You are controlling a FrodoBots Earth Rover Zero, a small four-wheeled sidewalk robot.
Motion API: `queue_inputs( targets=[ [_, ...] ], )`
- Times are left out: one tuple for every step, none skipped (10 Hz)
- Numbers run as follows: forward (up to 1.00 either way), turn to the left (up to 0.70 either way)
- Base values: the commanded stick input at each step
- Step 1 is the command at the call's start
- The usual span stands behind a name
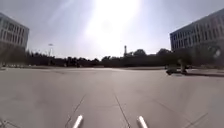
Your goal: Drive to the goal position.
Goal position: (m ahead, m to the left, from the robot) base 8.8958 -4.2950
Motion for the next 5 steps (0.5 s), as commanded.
queue_inputs(
  targets=[
    [0.99,0.0],
    [0.99,-0.08],
    [0.99,-0.21],
    [0.99,-0.37],
    [0.99,-0.4]
  ],
)
